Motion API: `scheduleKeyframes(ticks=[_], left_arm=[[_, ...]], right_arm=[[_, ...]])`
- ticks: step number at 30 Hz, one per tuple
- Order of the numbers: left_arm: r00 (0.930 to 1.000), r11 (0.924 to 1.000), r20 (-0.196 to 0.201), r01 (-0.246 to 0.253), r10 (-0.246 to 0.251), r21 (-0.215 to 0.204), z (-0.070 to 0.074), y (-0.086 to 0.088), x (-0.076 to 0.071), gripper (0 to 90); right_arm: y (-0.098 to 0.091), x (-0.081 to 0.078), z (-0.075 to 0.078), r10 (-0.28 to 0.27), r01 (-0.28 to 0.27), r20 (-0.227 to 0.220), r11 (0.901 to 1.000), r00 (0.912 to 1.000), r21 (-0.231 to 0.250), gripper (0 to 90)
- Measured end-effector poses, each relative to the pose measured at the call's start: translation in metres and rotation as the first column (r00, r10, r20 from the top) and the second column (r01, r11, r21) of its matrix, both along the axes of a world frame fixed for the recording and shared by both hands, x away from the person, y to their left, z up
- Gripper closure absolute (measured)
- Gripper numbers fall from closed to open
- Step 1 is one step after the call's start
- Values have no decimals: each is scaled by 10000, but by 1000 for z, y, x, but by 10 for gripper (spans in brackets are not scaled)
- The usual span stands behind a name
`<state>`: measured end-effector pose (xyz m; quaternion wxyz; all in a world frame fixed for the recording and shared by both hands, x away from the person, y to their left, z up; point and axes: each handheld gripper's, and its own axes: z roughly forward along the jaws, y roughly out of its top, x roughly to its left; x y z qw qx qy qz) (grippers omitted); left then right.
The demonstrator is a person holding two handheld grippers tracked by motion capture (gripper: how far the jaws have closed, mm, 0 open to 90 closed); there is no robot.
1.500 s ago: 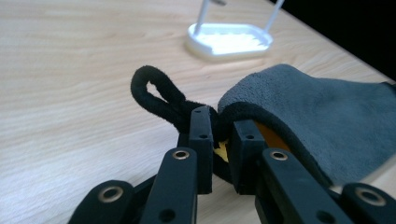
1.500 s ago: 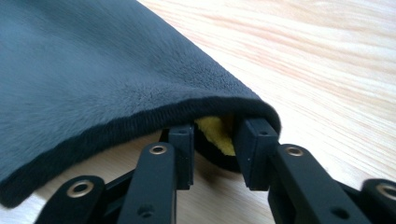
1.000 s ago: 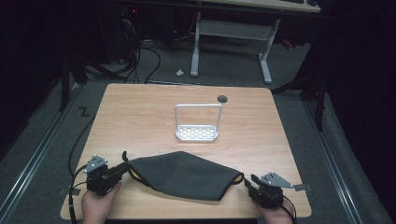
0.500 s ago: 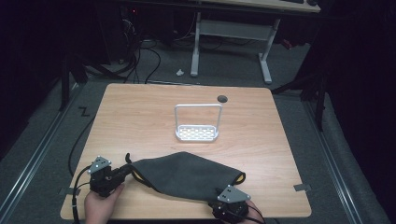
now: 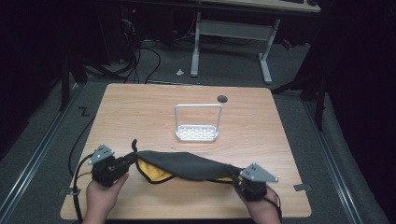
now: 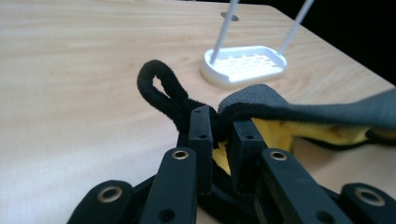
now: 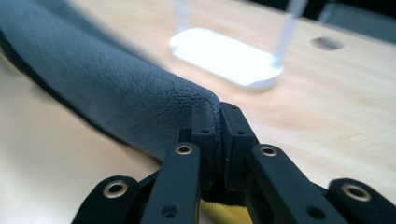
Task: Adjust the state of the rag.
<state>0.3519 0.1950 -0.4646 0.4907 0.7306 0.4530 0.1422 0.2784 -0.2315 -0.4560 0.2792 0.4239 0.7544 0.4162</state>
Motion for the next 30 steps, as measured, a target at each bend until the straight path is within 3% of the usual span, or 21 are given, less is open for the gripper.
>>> scheduleKeyframes(ticks=[2,5,9,11,13,14,16,18,22,24,27,29,30], left_arm=[[9998,9996,-202,-23,29,269,-5,-7,21,807],[9958,9905,-902,-14,139,1376,-27,-25,55,805],[9845,9734,-1745,254,151,2275,-55,-39,75,806],[9868,9660,-1618,404,15,2552,-58,-43,73,811],[9879,9546,-1544,607,-157,2918,-56,-46,68,818],[9878,9451,-1526,786,-310,3171,-55,-47,63,821],[9880,9413,-1466,943,-485,3240,-55,-47,52,822],[9887,9408,-1358,1052,-640,3222,-56,-46,39,822],[9883,9498,-1280,1174,-831,2899,-59,-41,13,823],[9879,9506,-1209,1278,-968,2830,-60,-39,-3,823],[9871,9535,-1209,1341,-1046,2698,-61,-37,-24,827],[9872,9457,-1161,1395,-1096,2934,-60,-37,-38,836],[9864,9465,-1200,1427,-1120,2894,-60,-37,-42,837]], right_arm=[[-7,22,1,-331,331,-153,9995,9993,-13,860],[-12,61,-14,-867,829,-788,9953,9931,-500,859],[-12,91,-44,-1211,999,-1740,9870,9773,-1256,860],[-12,96,-57,-1262,961,-2102,9843,9695,-1479,861],[-12,94,-60,-1276,988,-2112,9849,9691,-1420,862],[-12,93,-60,-1251,959,-2134,9852,9689,-1419,862],[-11,85,-60,-1132,818,-2125,9851,9706,-1513,862],[-13,72,-60,-1005,716,-2125,9876,9720,-1395,862],[-20,43,-62,-805,600,-2067,9928,9751,-1037,862],[-22,30,-63,-743,563,-2057,9942,9758,-922,862],[-21,10,-63,-607,392,-1975,9930,9784,-1113,862],[-20,-2,-63,-538,313,-1910,9924,9801,-1189,862],[-20,-9,-64,-454,228,-1874,9924,9812,-1207,863]])
